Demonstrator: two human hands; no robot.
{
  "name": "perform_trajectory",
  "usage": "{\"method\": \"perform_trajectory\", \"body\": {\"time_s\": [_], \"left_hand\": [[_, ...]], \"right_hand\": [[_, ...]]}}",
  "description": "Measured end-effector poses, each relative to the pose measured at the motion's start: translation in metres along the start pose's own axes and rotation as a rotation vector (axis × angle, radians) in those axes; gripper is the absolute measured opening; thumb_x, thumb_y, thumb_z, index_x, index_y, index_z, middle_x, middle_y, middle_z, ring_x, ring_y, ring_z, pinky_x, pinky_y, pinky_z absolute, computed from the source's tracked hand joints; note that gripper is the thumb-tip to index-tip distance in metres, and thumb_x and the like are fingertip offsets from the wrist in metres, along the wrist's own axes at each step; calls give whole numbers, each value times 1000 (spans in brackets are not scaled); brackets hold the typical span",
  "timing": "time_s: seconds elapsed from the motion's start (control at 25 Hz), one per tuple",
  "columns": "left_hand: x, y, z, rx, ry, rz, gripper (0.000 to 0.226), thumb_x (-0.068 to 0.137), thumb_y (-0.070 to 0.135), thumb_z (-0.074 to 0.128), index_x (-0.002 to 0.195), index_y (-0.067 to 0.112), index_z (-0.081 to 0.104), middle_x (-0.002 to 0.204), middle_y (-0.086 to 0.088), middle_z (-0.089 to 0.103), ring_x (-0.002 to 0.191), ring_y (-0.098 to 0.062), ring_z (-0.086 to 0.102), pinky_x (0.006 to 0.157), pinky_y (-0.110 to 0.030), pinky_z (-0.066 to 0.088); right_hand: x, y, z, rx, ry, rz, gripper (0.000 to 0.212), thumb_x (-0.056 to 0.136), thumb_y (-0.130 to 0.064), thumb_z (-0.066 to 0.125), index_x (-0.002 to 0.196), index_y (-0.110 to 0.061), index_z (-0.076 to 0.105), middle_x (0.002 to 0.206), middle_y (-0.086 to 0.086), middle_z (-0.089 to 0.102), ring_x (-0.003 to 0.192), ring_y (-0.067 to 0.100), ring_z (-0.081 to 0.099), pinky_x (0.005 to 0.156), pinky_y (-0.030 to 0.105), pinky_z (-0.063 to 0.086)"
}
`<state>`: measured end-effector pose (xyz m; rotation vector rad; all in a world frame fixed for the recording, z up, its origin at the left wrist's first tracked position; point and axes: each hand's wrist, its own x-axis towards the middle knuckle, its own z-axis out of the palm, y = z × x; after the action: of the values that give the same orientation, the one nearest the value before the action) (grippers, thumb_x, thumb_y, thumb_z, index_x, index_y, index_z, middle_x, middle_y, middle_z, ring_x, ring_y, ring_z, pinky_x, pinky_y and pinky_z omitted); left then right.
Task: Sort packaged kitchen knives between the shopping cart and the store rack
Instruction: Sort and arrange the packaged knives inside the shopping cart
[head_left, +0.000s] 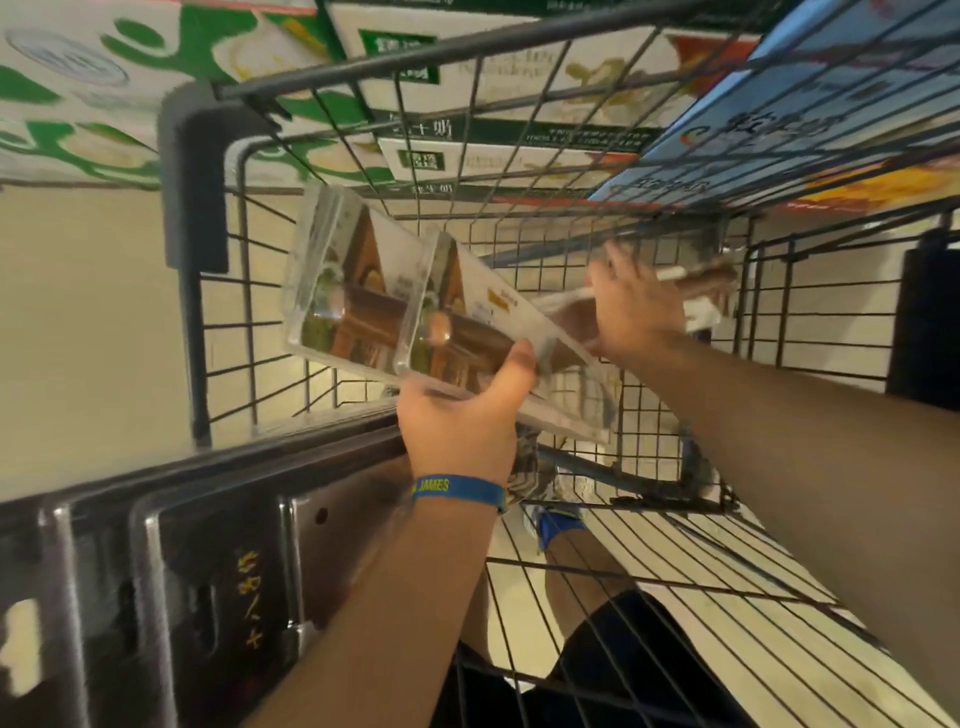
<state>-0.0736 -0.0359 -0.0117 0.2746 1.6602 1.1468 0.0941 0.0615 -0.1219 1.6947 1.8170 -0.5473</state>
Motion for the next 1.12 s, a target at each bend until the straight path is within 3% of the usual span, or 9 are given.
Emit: {"method": "perform_trajectory", "body": {"time_s": [0.16, 0.28, 0.36, 0.48, 0.6, 0.72, 0.84, 0.96, 1.12], "left_hand": [[-4, 7, 2, 80, -37, 15, 31, 65, 29, 86, 72, 55, 71, 73, 21, 73, 68, 4, 70, 58, -9, 51], [-4, 4, 3, 61, 1, -56, 18, 63, 31, 88, 61, 24, 72, 62, 15, 69, 56, -3, 64, 54, -14, 50], [-6, 4, 1, 61, 44, -74, 34, 55, 36, 90, 59, 21, 59, 57, 15, 64, 52, -6, 58, 51, -17, 49], [-11, 0, -4, 20, -25, -57, 18, 69, 14, 89, 73, 18, 71, 78, 9, 76, 73, -7, 73, 65, -17, 56], [-16, -2, -11, -8, -21, -56, 20, 73, 12, 86, 82, 28, 78, 87, 9, 78, 83, -9, 74, 71, -22, 58], [-13, 0, -8, 14, 59, -79, 42, 63, 28, 88, 100, 17, 70, 93, 9, 77, 90, -10, 73, 81, -32, 59], [-13, 7, -6, 31, 105, -134, 62, 50, 47, 87, 102, 22, 64, 87, 19, 74, 80, 1, 71, 66, -14, 55], [-13, 13, -7, 56, 119, -175, 47, 63, 34, 90, 99, 27, 62, 86, 12, 74, 75, 6, 68, 57, -5, 50], [-10, 22, -6, 77, 205, -252, 59, 70, 31, 88, 121, 19, 62, 100, 4, 71, 88, -9, 69, 75, -24, 55]], "right_hand": [[-5, 5, 4, -35, 66, -8, 86, 72, -48, 89, 139, -20, 44, 136, 8, 51, 125, 31, 51, 96, 47, 48], [2, 1, -1, -134, 91, -48, 84, 70, -52, 88, 138, -23, 47, 135, 8, 49, 127, 29, 46, 97, 45, 43], [10, -2, -14, -107, 143, -16, 80, 69, -50, 89, 131, -18, 50, 130, 9, 51, 120, 29, 50, 92, 43, 46], [3, 1, -37, 173, 375, 137, 40, 81, -38, 83, 107, -20, 58, 102, 4, 62, 90, 24, 61, 70, 34, 44], [-41, 1, -50, 477, 506, 176, 19, 86, -20, 79, 98, -24, 65, 92, -4, 61, 84, 18, 58, 73, 30, 37], [-102, -4, -60, 831, 660, 264, 18, 90, -28, 78, 104, -18, 75, 97, -8, 67, 83, 11, 63, 67, 21, 41], [-143, -10, -84, 1569, 743, 494, 14, 85, -32, 84, 86, -26, 71, 75, -21, 74, 70, -8, 70, 54, 5, 47], [-165, -8, -112, 1794, 819, 484, 18, 85, -30, 84, 92, -33, 67, 84, -34, 73, 85, -13, 69, 63, 4, 50], [-174, -10, -127, 1876, 816, 364, 27, 84, -26, 85, 103, -32, 67, 95, -31, 75, 93, -8, 70, 70, 6, 53]]}}
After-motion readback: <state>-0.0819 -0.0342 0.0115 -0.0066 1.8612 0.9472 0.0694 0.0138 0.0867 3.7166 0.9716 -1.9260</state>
